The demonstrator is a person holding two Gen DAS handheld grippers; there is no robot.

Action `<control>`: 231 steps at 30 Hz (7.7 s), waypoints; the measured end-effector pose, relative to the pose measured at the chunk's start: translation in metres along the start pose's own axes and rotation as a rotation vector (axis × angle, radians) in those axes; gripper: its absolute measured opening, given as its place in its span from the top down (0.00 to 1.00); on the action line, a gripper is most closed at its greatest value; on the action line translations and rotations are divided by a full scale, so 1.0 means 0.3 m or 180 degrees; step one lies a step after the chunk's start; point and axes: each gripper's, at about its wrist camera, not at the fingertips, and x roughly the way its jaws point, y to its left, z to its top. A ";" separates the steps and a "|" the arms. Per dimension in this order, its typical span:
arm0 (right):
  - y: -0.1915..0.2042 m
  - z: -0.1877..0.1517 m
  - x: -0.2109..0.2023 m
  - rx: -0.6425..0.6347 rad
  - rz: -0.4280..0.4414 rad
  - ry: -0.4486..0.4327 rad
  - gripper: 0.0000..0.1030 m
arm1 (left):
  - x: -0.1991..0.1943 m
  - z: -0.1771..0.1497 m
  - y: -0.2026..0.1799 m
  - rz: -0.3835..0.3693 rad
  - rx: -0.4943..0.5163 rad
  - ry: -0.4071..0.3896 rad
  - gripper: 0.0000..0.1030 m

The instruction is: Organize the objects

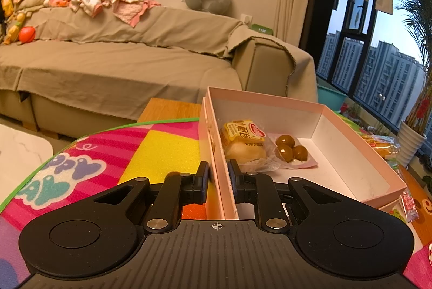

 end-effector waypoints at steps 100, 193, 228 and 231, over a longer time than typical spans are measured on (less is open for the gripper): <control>0.104 0.493 0.203 0.0547 0.0069 -0.0390 0.24 | -0.059 0.026 0.002 0.0118 0.0260 0.0011 0.89; 0.336 0.107 0.043 -0.0763 0.1150 0.0654 0.33 | -0.051 0.015 -0.017 0.0178 0.0307 -0.0052 0.89; 0.480 0.419 -0.288 -0.0894 0.1220 -0.0379 0.88 | -0.049 0.014 0.001 0.0092 0.0227 -0.0024 0.88; 0.515 0.455 -0.284 -0.1072 0.1157 -0.0436 0.87 | -0.049 0.014 0.001 0.0094 0.0230 -0.0024 0.88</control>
